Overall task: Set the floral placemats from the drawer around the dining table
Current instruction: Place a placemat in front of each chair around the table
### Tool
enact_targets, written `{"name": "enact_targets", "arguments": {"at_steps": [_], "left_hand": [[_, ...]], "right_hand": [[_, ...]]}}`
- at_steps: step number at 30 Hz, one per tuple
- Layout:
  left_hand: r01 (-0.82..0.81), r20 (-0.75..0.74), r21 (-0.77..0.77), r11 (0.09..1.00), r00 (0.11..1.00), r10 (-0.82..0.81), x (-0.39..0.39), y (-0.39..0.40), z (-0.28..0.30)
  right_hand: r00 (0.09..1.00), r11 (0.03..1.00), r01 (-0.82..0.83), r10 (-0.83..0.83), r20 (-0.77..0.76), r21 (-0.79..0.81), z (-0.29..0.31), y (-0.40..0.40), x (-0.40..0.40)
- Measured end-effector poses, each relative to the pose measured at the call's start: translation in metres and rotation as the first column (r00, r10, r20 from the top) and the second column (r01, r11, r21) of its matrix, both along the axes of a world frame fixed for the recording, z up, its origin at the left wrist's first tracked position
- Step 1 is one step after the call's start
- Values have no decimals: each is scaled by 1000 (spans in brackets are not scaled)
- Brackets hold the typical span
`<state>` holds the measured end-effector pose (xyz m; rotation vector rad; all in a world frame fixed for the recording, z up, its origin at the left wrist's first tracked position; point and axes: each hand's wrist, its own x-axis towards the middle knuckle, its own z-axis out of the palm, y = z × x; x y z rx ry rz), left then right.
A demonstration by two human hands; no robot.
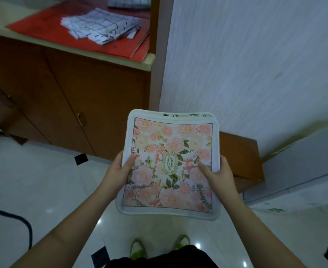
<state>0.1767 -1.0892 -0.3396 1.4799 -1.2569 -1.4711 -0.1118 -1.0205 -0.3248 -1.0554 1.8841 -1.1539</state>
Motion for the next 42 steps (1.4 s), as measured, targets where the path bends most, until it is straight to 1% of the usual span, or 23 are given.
{"name": "enact_targets", "arguments": {"at_steps": [4, 9, 13, 18, 22, 25, 27, 29, 34, 37, 40, 42], "left_hand": [[1, 43, -75, 997, 999, 2, 3, 7, 16], [-64, 72, -141, 988, 995, 75, -4, 31, 36], [-134, 62, -91, 987, 988, 139, -22, 60, 54], [-236, 72, -49, 971, 968, 239, -54, 119, 59], [-359, 36, 63, 931, 933, 357, -58, 170, 58], [-440, 84, 66, 896, 897, 434, -43, 210, 61], [-497, 120, 57, 866, 865, 488, -26, 242, 64], [-568, 137, 65, 821, 820, 556, -6, 278, 65], [-740, 158, 72, 669, 671, 725, 39, 387, 69], [-815, 142, 62, 577, 579, 803, 63, 460, 68], [-888, 111, 56, 456, 460, 881, 81, 541, 69], [-926, 96, 36, 376, 378, 921, 89, 599, 70]], "right_hand": [[996, 994, -59, 65, 67, -95, 12, 6, -10], [961, 985, -82, 118, 249, -148, 16, 12, -26], [941, 981, -132, 169, 294, -139, 20, 23, -46], [939, 967, -228, 249, 236, -113, 26, 40, -73], [877, 929, -361, 368, 310, -81, 25, 56, -72], [821, 883, -469, 444, 358, -21, 16, 65, -53], [770, 836, -549, 504, 391, 5, 10, 71, -33], [710, 761, -648, 594, 380, 21, 6, 79, -6], [473, 499, -866, 818, 327, 5, 14, 123, 77], [351, 369, -929, 893, 280, -12, 20, 158, 127], [226, 237, -971, 944, 242, -18, 26, 208, 179], [169, 179, -983, 962, 215, -28, 30, 253, 213]]}}
